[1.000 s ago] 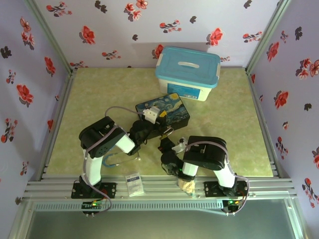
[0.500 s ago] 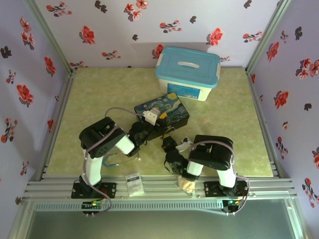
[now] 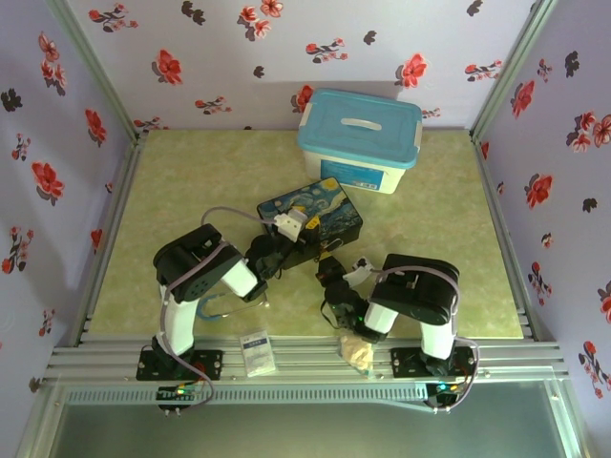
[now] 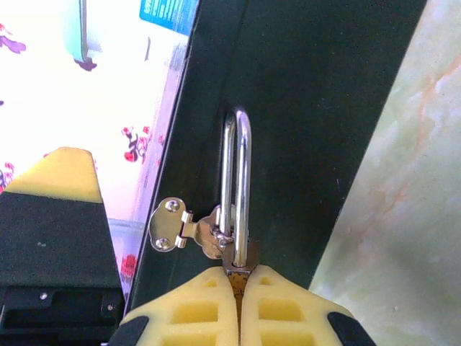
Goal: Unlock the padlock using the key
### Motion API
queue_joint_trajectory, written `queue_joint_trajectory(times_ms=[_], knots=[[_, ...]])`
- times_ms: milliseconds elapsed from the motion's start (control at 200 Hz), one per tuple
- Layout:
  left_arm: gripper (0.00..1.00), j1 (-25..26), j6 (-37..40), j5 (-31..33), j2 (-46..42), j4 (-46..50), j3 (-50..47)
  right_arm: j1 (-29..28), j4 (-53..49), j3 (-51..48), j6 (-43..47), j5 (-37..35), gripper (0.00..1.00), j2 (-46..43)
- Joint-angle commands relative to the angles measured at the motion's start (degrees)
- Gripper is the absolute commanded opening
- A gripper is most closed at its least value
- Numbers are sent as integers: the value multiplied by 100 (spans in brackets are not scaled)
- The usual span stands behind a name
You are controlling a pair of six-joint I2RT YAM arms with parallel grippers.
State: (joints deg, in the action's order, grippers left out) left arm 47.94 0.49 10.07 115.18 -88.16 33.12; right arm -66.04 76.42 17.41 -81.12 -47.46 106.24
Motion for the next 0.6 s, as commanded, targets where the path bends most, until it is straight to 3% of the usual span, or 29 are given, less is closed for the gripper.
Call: queue_joint_trajectory(times_ms=[0, 95, 300, 500, 595], knots=[[45, -88, 476, -33, 756, 2668, -719, 285, 37, -383, 346, -808, 0, -506], [45, -136, 389, -122, 639, 2720, -729, 339, -661, -593, 275, -570, 0, -999], [45, -144, 355, -162, 497, 2841, -700, 417, -3790, -207, 242, -238, 0, -2709], [45, -161, 324, -146, 588, 2786, -685, 537, -2124, -695, 46, -431, 0, -2380], [45, -162, 325, -149, 594, 2811, -695, 632, -2341, -458, 1, -164, 0, -2200]])
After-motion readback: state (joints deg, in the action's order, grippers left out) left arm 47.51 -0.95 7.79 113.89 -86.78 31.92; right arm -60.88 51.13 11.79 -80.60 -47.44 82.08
